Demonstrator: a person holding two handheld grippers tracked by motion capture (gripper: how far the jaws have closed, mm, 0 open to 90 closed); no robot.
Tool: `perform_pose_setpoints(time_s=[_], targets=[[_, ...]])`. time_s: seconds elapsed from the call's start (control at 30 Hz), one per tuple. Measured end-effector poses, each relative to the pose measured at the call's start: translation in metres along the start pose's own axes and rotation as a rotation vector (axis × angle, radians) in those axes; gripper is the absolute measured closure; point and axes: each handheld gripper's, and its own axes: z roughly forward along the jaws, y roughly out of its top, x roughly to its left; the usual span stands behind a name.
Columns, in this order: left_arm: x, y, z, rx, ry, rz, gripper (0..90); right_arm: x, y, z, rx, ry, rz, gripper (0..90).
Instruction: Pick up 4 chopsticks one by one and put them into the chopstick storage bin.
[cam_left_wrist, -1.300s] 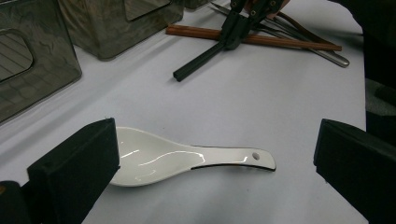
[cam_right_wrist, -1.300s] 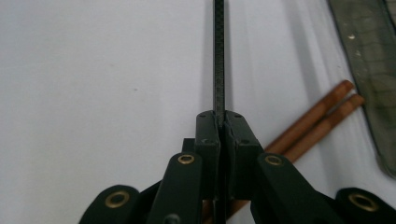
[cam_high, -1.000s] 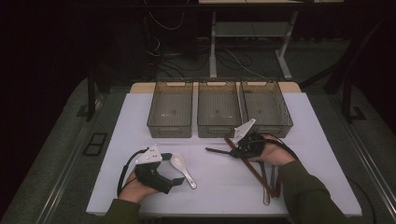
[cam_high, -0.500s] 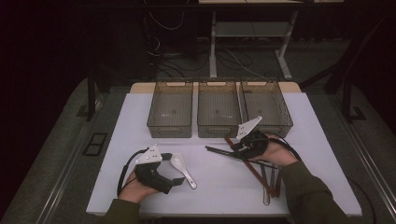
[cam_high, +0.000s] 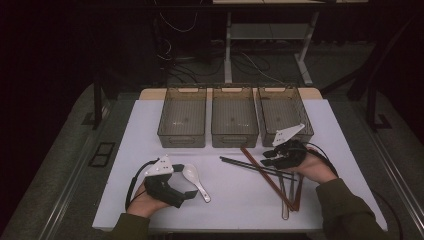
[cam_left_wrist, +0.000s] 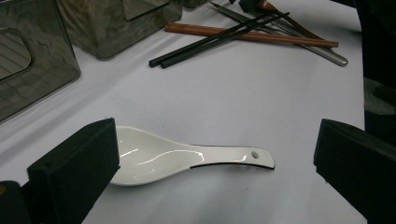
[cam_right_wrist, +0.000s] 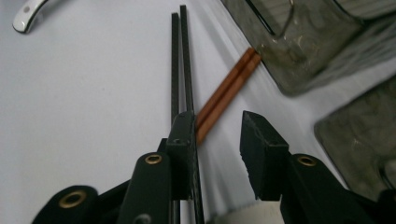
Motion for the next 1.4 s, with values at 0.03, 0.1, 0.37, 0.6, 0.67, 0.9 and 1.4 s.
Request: perform_pose_setpoints(time_s=[0.03, 0.1, 0.37, 0.6, 0.67, 0.9, 1.4], targets=[[0.000, 0.000, 0.000, 0.000, 0.000, 0.000, 0.0, 0.000, -0.003, -0.001, -0.005, 0.001, 0.006, 66.5], [0.000, 0.000, 0.000, -0.002, 0.000, -0.001, 0.0, 0.000, -0.009, -0.004, -0.013, 0.010, 0.019, 68.8], [0.000, 0.000, 0.000, 0.000, 0.000, 0.000, 0.0, -0.002, -0.015, 0.000, -0.006, 0.046, 0.016, 74.7], [0.000, -0.001, 0.000, 0.001, 0.000, 0.000, 0.0, -0.002, -0.016, 0.007, 0.009, 0.061, -0.010, 75.9], [0.000, -0.001, 0.000, 0.000, 0.001, 0.000, 0.0, -0.002, -0.016, 0.008, 0.016, 0.059, -0.023, 76.4], [0.000, -0.001, 0.000, 0.002, 0.001, 0.000, 0.0, -0.003, -0.019, 0.012, 0.037, 0.072, -0.018, 77.8], [-0.001, 0.000, 0.000, 0.002, 0.002, 0.001, 0.0, -0.005, -0.022, 0.017, 0.078, 0.080, -0.030, 80.3]])
